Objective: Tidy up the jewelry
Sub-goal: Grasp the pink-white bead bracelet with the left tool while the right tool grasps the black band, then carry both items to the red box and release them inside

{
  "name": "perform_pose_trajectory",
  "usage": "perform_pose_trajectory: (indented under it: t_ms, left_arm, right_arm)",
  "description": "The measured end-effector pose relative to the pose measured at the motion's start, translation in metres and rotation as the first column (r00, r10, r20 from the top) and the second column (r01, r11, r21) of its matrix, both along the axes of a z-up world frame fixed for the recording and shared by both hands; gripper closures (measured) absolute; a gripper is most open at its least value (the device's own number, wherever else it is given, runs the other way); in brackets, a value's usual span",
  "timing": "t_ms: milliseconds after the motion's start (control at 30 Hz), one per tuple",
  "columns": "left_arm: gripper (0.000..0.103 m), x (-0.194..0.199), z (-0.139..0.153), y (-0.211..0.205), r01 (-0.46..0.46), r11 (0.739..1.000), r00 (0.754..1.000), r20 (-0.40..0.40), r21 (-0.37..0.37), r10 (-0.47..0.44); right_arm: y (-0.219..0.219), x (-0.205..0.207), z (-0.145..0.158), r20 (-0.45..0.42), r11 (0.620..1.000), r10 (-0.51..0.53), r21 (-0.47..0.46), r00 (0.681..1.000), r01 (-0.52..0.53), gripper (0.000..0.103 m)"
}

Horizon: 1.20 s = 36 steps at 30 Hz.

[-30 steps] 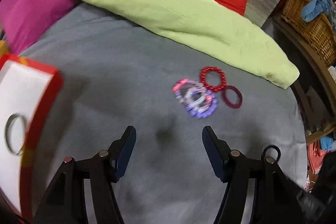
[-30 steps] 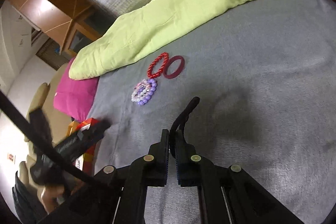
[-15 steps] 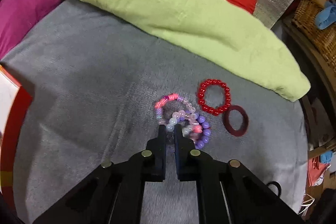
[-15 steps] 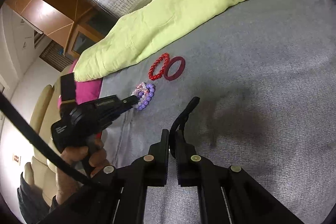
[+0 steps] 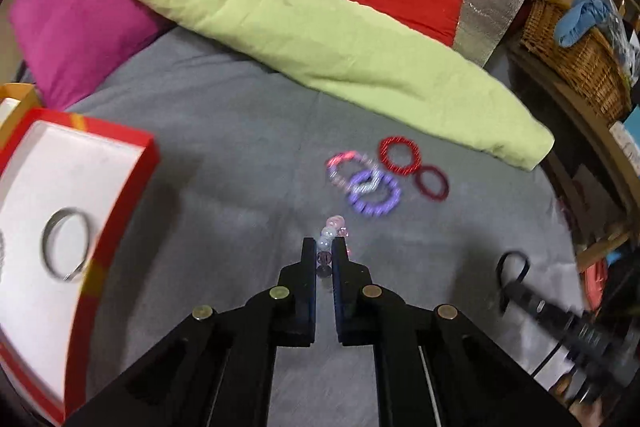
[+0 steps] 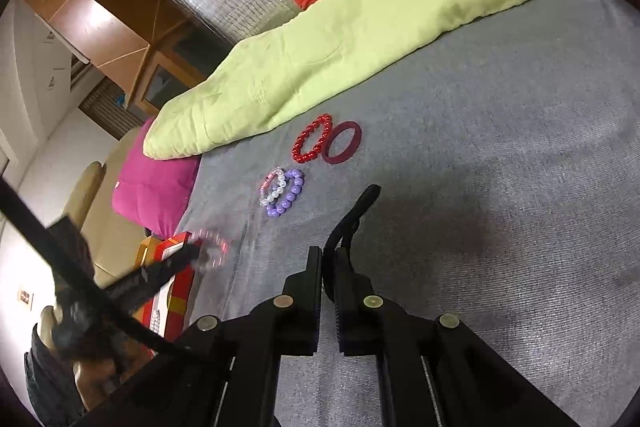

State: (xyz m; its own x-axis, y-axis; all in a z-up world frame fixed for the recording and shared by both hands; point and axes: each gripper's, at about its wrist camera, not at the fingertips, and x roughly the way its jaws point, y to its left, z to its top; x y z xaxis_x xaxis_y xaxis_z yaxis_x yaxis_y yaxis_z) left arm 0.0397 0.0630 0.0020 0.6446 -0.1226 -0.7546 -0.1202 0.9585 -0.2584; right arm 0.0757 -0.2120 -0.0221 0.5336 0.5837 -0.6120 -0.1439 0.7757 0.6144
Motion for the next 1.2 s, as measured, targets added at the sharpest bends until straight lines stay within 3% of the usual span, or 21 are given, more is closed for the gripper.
perform_pose_trajectory:
  t_ms: [300,800,1200]
  left_arm:
    - [0.096,-0.010,-0.001,-0.017,0.004,0.991,1.000,0.025,0.137,-0.007]
    - [0.095,-0.005,-0.001,-0.020,-0.018,0.987,0.999,0.035,0.159,0.013]
    - [0.095,-0.009,0.000,-0.014,-0.043,0.982,0.998,0.048,0.183,0.035]
  right_arm:
    - [0.007,-0.008,0.004,0.034,0.998,0.007,-0.063,0.999,-0.005,0.097]
    - [0.019,-0.009,0.007,0.054,0.990,0.039,-0.137,0.998,-0.032,0.097]
    - [0.028,-0.020,0.026,0.105,0.979,0.056,-0.202,0.993,-0.034,0.097]
